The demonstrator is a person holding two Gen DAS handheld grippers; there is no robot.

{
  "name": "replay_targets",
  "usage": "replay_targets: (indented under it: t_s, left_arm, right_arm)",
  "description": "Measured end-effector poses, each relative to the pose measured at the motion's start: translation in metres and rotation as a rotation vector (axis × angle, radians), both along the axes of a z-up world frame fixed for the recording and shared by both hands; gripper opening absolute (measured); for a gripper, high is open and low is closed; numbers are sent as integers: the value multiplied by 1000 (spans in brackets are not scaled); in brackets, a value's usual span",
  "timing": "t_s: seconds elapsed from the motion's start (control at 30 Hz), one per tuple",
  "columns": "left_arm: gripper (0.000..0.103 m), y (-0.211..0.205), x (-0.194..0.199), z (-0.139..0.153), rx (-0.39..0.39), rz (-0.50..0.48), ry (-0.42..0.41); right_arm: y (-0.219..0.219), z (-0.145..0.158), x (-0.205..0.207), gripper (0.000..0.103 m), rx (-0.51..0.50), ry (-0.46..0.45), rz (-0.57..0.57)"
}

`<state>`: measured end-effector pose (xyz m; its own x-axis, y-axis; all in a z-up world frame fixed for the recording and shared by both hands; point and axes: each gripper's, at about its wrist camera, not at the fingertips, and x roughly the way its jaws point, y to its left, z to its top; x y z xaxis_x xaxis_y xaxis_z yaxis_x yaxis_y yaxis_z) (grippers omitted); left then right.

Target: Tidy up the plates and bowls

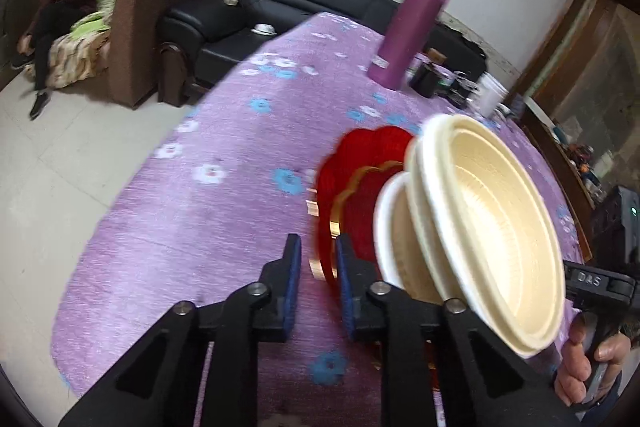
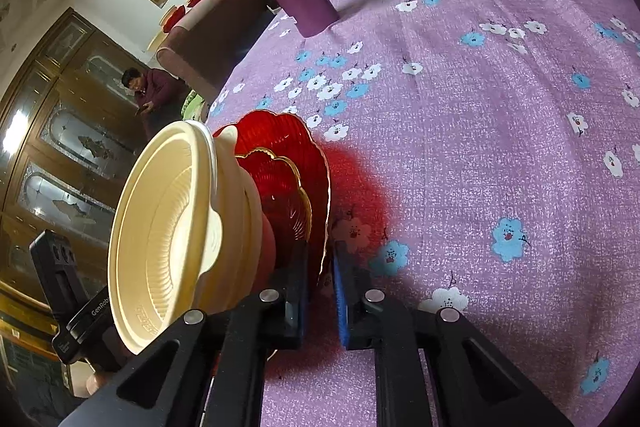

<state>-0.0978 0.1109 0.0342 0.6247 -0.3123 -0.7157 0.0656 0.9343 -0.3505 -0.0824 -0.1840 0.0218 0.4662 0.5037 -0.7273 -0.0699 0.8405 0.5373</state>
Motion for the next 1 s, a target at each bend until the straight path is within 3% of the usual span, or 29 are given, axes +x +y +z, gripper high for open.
replay_targets:
  t_s: [0.1,0.53,1.0]
  left_arm:
    - [14,-12,-1,2,82,14,-22]
    - [17,-43,4,10,74,-27,-28]
    - [19,-144,29,15,84,-170,-27]
  right_arm:
    - [1,1,-1,13,-2,-4,1]
    - [-23,7,-10,13,1,-32,-47]
    - [-110,17,-39,13,17,-79,-223]
